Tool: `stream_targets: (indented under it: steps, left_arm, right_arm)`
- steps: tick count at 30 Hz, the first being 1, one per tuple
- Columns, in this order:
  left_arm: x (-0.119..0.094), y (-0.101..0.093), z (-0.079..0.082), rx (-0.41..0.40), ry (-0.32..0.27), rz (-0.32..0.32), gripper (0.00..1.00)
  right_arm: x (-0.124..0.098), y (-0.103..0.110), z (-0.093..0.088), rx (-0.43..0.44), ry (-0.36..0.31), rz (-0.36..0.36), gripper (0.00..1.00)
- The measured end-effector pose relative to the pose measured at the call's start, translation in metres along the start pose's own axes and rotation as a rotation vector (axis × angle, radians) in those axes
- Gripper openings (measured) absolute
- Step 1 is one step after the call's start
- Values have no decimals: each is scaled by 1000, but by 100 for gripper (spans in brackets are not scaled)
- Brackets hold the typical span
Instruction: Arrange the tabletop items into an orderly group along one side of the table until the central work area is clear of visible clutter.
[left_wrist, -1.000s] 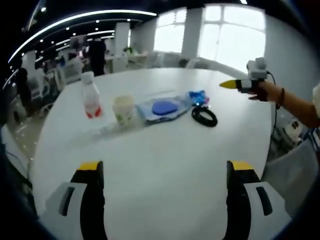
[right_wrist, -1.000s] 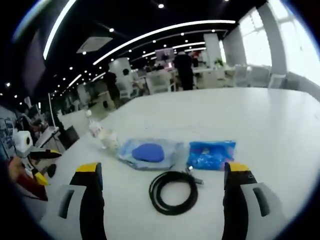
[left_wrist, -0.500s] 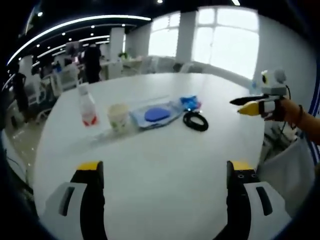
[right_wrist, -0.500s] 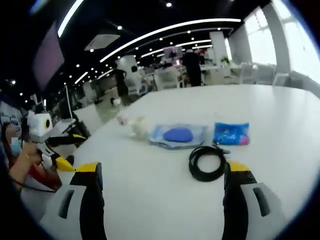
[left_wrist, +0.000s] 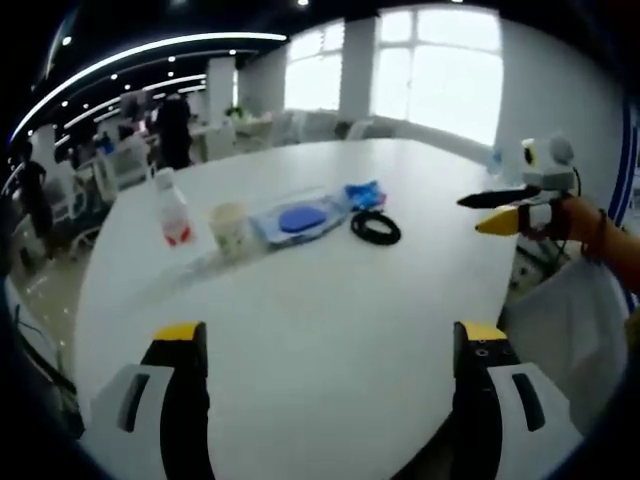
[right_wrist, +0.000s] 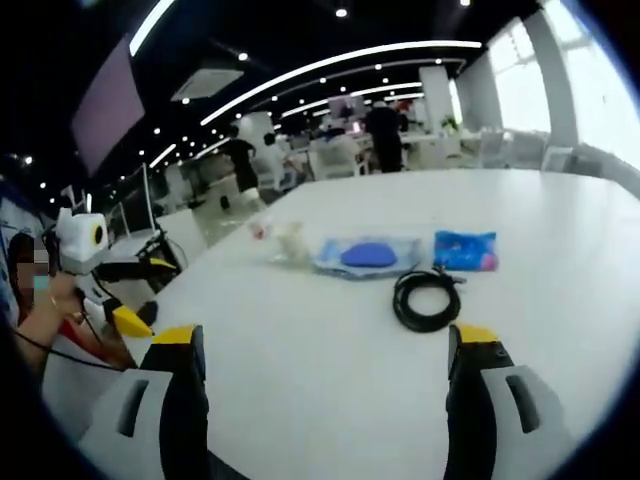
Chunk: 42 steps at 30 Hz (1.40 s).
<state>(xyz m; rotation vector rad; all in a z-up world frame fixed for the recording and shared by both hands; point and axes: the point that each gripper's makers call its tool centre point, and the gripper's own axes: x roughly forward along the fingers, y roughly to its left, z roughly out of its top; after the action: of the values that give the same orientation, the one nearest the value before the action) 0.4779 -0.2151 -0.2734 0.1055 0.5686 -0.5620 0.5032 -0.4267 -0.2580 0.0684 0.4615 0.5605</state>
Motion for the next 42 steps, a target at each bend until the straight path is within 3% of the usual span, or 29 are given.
stream_targets:
  steps: [8,12,18,28,42]
  left_arm:
    - [-3,1,-10,-36,-18,14,99]
    - [-1,1,-16,-34,6,29,99]
    - [-1,-1,-14,-56,-10,25,99]
    - [-3,0,-17,-71,-10,39,99]
    - [-4,0,-20,-72,-3,41,99]
  right_arm:
    - [1,3,-4,-44,-19,-39,99]
    - [0,-1,-3,-55,-26,-51,99]
    - [1,-11,-10,40,-8,-41,99]
    - [-4,-20,-11,64,-12,-73,99]
    - [-5,-17,-16,53,3,-85,99]
